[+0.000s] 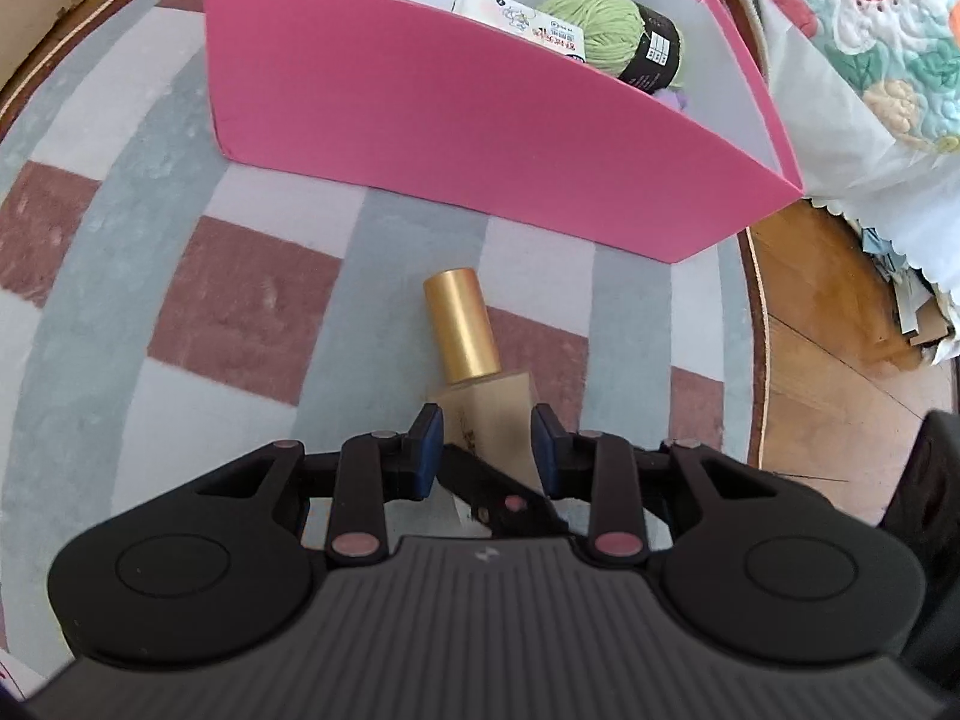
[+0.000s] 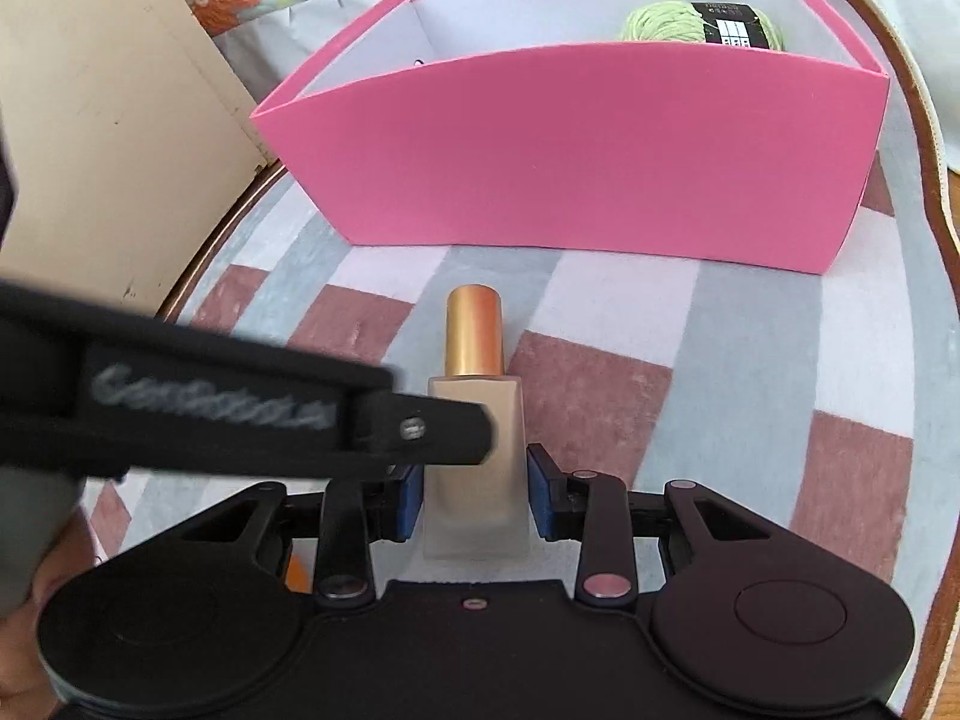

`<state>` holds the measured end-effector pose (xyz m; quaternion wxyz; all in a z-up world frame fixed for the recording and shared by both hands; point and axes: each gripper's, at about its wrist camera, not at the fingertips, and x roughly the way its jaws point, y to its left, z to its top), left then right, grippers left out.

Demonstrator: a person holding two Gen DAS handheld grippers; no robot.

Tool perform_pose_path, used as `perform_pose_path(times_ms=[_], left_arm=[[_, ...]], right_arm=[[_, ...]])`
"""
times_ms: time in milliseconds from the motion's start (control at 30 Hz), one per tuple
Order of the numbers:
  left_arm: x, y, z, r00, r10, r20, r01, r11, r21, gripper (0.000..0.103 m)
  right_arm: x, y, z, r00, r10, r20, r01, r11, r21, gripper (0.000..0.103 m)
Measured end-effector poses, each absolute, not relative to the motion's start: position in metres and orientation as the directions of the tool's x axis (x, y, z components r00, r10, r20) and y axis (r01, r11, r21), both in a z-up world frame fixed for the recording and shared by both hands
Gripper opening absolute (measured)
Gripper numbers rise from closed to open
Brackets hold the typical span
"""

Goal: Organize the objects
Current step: 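Close the right tool on the gold-capped foundation bottle, then lift the foundation bottle and carry it over the pink box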

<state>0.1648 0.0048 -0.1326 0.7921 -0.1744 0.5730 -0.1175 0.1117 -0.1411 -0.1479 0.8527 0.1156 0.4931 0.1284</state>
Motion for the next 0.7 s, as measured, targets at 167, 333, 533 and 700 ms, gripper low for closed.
perform_pose_path(times_ms=[167,333,533,700], left_arm=[[0.161,0.014,-0.14,0.324,-0.419,-0.848,-0.069,0.884,-0.463,0.031],[0.157,0.012,-0.139,0.34,-0.41,-0.846,-0.069,0.887,-0.457,0.031],[0.154,0.004,-0.133,0.34,-0.414,-0.844,-0.01,0.896,-0.444,0.03],[0.155,0.004,-0.139,0.308,-0.45,-0.838,-0.026,0.876,-0.481,0.038]], right_arm=[[0.105,-0.144,-0.149,0.455,0.355,-0.817,-0.13,0.934,0.333,0.044],[0.093,-0.136,-0.148,0.457,0.337,-0.823,-0.235,0.938,0.254,0.05],[0.098,-0.15,-0.15,0.472,0.354,-0.807,-0.155,0.935,0.32,0.04],[0.101,-0.193,-0.164,0.469,0.484,-0.738,0.058,0.818,0.573,0.039]])
